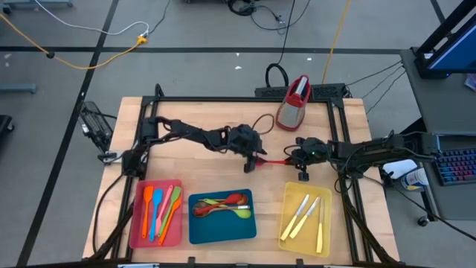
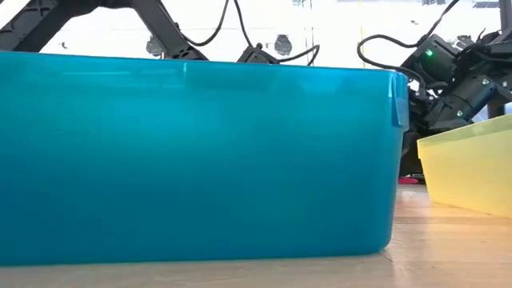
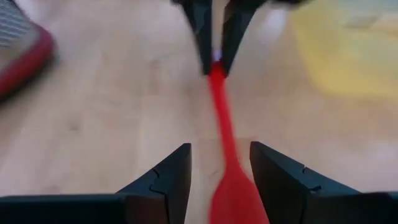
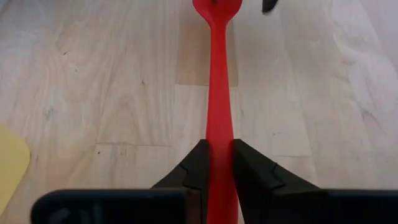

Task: Pick & Place Kitchen Items
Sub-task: Put the red spatula into the pink bin

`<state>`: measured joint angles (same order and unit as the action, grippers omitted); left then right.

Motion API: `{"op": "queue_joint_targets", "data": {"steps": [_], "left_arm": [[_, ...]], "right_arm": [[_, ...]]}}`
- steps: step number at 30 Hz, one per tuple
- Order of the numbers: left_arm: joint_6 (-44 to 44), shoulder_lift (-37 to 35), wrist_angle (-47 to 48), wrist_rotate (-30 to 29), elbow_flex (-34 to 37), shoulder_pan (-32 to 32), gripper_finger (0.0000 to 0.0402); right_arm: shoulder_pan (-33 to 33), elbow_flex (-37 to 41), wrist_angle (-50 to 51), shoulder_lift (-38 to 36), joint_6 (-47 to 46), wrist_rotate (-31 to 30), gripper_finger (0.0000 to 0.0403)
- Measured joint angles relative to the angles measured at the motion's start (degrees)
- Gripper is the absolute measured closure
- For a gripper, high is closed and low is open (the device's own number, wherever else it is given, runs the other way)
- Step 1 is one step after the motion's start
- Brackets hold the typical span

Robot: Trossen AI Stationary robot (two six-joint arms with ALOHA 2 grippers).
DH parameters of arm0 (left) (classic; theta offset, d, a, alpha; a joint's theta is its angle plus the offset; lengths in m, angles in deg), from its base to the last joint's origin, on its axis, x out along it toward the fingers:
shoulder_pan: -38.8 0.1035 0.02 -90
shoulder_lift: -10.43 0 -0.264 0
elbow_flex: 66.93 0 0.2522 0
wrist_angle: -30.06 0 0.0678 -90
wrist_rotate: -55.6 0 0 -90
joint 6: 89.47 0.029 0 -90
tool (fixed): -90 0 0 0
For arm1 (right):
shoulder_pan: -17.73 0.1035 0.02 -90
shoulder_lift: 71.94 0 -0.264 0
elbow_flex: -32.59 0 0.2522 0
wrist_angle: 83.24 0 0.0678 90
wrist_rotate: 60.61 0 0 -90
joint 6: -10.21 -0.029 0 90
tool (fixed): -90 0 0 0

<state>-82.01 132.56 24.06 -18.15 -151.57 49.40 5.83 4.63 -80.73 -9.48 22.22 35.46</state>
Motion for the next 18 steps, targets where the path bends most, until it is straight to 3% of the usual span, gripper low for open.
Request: {"op": "queue_joint_targets", "data": {"steps": [5, 12, 15, 18], "left_arm": [[-7.9, -0.1, 7.8, 10.4, -3.2, 2.0, 0.0236], [-3.3, -0.1, 23.9, 11.3, -8.3, 5.0, 0.0236], [-5.4, -0.1, 25.0, 12.3, -8.5, 6.4, 0.0236], [-7.5, -0.1, 25.0, 17.1, -8.5, 7.6, 0.0236]], "right_arm": [[0.0, 0.0, -0.1, 0.0, 1.3, 0.0, 0.0358], [0.0, 0.0, -1.0, 0.0, 4.7, 0.0, 0.0358], [0.0, 0.0, -1.0, 0.0, 6.7, 0.0, 0.0358], [0.0, 0.0, -1.0, 0.0, 7.5, -0.3, 0.0358]]}}
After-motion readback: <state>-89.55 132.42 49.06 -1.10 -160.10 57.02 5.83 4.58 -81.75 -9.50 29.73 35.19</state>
